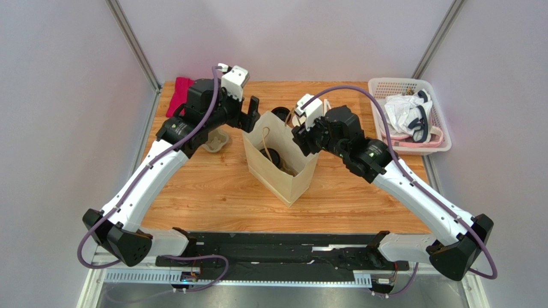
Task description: Pack the takeout coffee
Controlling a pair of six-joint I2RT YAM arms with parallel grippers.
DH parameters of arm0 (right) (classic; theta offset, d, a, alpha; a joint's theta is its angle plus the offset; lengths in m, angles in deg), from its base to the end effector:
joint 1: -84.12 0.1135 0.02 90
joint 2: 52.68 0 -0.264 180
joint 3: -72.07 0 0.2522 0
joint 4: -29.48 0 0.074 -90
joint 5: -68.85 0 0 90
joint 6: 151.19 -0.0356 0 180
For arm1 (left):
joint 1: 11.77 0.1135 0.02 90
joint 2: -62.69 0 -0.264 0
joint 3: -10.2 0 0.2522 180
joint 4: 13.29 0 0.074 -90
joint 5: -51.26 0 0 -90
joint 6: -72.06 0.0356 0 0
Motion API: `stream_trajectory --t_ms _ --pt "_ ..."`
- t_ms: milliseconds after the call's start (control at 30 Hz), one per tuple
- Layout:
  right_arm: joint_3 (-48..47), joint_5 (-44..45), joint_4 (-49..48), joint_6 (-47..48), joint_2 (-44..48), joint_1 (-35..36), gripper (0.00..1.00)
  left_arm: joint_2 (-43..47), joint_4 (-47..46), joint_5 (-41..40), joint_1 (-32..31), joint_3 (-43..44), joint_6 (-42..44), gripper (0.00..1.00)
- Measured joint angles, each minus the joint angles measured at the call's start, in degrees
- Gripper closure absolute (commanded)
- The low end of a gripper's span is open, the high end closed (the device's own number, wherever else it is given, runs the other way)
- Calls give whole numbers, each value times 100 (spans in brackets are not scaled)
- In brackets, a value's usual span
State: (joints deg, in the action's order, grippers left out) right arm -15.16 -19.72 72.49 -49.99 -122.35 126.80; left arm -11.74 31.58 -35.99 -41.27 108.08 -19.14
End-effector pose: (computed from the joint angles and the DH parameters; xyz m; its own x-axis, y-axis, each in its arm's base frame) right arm 0.1974 0.1808 0.3901 -0.1815 -0.4315 -0.8837 -0.7099 0.6793 -0.1859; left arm 0.2450 -0.1406 0.4282 -0.3289 0.1620 -0.9304 0.5240 0.8509 -0.0370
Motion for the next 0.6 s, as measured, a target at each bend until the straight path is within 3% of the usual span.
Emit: stream_trajectory --t_ms 100,267,433,600 --pt "-407 -87 197 -22 22 -4 29 94 0 -13 0 -11 2 1" --pt "-1169 -166 450 -72 57 -184 25 131 13 -15 127 -15 -33 1" --pt "-2234 -334 852 -199 -339 -1478 26 127 140 2 448 -15 -109 1" --pt "-2610 -372 1137 -63 -1189 -2590 32 129 177 37 597 -15 -105 1"
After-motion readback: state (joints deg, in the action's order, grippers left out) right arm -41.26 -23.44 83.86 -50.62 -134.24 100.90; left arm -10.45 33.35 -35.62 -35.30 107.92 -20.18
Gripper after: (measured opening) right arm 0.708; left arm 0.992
